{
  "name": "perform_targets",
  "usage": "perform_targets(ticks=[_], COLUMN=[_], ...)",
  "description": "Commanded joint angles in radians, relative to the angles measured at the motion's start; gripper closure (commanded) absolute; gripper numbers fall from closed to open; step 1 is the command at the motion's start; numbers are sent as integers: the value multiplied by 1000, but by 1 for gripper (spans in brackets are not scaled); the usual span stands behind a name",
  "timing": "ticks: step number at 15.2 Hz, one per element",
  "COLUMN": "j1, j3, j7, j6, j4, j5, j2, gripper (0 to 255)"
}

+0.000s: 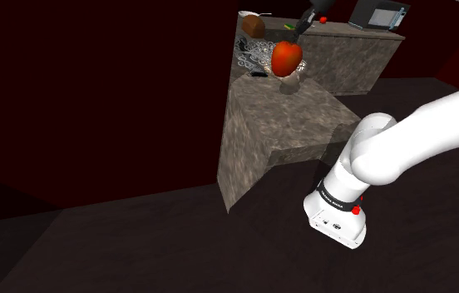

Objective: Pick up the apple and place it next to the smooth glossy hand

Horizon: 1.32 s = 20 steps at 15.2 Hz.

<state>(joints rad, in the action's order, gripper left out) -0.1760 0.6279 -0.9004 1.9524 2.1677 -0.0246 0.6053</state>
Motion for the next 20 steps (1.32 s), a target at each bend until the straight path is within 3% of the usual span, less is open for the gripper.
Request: perform_targets(ticks=[1,7,9,11,12,13,14,17,20], j1=[-23,-135,-183,-222,-209,-151,-67,214,190], j3=[52,287,397,535,601,630,618,492,491], j7=[-43,-226,-309,-424,-501,-572,-617,-663,-679], j6=[-8,-48,-79,-135,-185,-246,-299,-418,-375], j4=[-60,-282,-370,-471,-529,-591,-653,-866,-811], j5=[17,142,229,377,493,611,698,849,837], j2=[-54,-279,-386,-542,-657,-775,-865,-1046,-1035], gripper=[255,255,255,255,255,255,255,255,255])
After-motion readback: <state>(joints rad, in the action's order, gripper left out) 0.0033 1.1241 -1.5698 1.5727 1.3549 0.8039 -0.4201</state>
